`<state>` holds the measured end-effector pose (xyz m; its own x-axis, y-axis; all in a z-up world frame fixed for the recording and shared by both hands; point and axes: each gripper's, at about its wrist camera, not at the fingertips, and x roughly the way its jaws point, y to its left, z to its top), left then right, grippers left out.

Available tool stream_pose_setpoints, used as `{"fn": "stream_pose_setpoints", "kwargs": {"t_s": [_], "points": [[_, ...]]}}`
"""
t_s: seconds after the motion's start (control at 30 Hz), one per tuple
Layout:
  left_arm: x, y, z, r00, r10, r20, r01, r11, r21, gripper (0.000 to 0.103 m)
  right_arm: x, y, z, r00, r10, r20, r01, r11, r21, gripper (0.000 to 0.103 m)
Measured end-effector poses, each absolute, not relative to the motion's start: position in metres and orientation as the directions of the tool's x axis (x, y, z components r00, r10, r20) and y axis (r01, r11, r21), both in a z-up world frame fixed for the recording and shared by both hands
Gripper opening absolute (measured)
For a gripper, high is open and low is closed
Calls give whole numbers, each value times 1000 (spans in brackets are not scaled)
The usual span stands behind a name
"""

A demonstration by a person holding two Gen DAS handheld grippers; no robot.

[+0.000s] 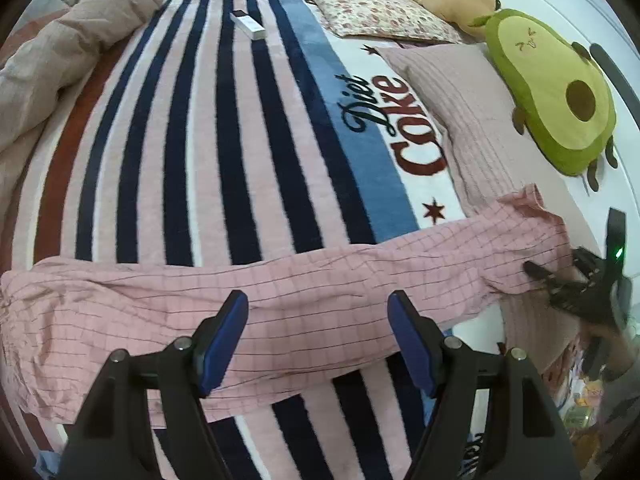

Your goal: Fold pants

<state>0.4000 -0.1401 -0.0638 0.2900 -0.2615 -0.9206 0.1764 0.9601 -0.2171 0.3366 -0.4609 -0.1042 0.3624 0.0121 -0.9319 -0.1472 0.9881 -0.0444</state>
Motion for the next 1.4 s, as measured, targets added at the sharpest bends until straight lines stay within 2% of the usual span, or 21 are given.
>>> {"fn": "stream_pose_setpoints", "kwargs": {"t_s": [0.07, 0.13, 0.17, 0.4, 0.73, 0.97, 1.4], "points": [[400, -147, -61, 279, -261, -924, 199, 957, -211, 68, 331, -450, -110, 378, -3, -926, -170, 983, -73, 45], [401, -155, -57, 277, -247, -929, 228, 956, -186, 68, 331, -444, -114, 394, -4, -919, -173, 982, -78, 16], [401, -158, -55, 278, -239, -930, 238, 955, -174, 68, 332, -442, -116, 390, 11, -921, -171, 983, -61, 10], [406, -162, -40, 325, -217, -920, 242, 960, -141, 68, 317, -444, -106, 420, 106, -901, -116, 991, 63, 7], [399, -141, -25, 349, -186, -919, 205, 971, -119, 68, 315, -409, -81, 446, 220, -868, -129, 975, 182, 7], [391, -106, -15, 382, -173, -908, 173, 978, -113, 68, 322, -367, -62, 459, 279, -843, -171, 959, 224, 7], [376, -16, -19, 429, -171, -887, 79, 985, -152, 68, 352, -301, -69, 382, 376, -844, -197, 926, 323, 7]]}}
